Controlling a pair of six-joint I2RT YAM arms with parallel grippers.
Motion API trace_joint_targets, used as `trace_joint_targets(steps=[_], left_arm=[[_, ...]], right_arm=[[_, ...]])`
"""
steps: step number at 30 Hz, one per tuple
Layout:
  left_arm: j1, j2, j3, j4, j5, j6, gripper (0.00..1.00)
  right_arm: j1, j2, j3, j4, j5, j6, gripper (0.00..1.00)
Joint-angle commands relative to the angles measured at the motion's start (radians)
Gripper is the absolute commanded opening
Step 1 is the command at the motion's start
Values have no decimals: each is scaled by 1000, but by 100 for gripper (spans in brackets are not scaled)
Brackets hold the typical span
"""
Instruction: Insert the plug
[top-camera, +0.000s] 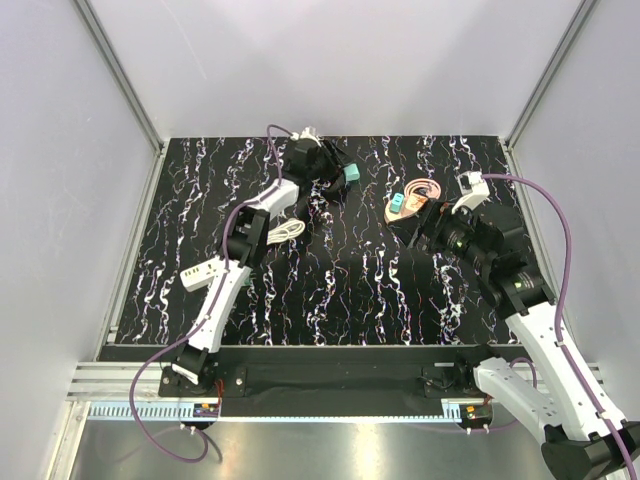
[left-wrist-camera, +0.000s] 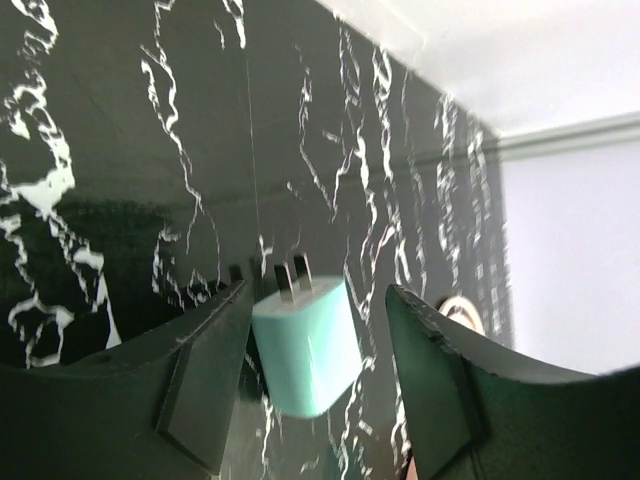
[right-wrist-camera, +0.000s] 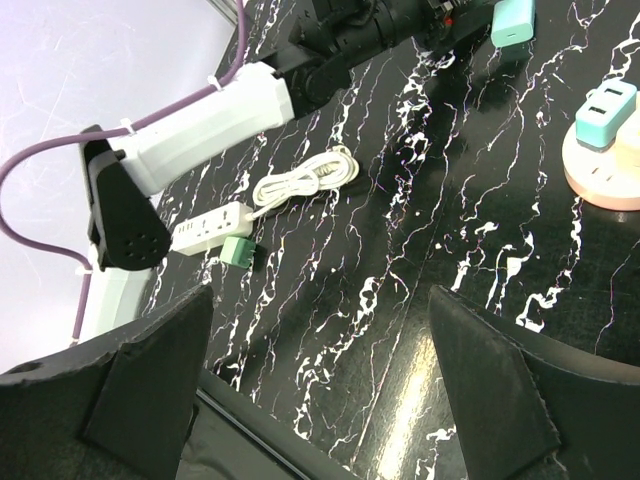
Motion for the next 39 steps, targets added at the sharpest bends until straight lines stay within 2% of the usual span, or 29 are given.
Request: trace_joint_targets(steps=[1,8,14,19,31,35,39], left_arm=[[-14,-90,-47,-178,27,122,63],[-23,-124,-41,-307,-26,216,63],[-23,-74,48,-394,-22,203,61],[-12,-60,42,-407,-11,162,56],[-11,-72,35,-451,-20,193,42],[-11,-112,-13,-460,-11,205,36],[-11,-190,-147,-460,16,248,34]], right_arm=[[8,-17,-6,55,3,1,95],[8,-15,-10,66,-5,4,95],[10,-24,-15,64,-1,-2,95],[13,-30,-10,60,-2,-5,95],[14,-35,-4,54,1,-2,95],[14,-31,-3,54,6,1,95],[14,-8,6,47,9,21,93]])
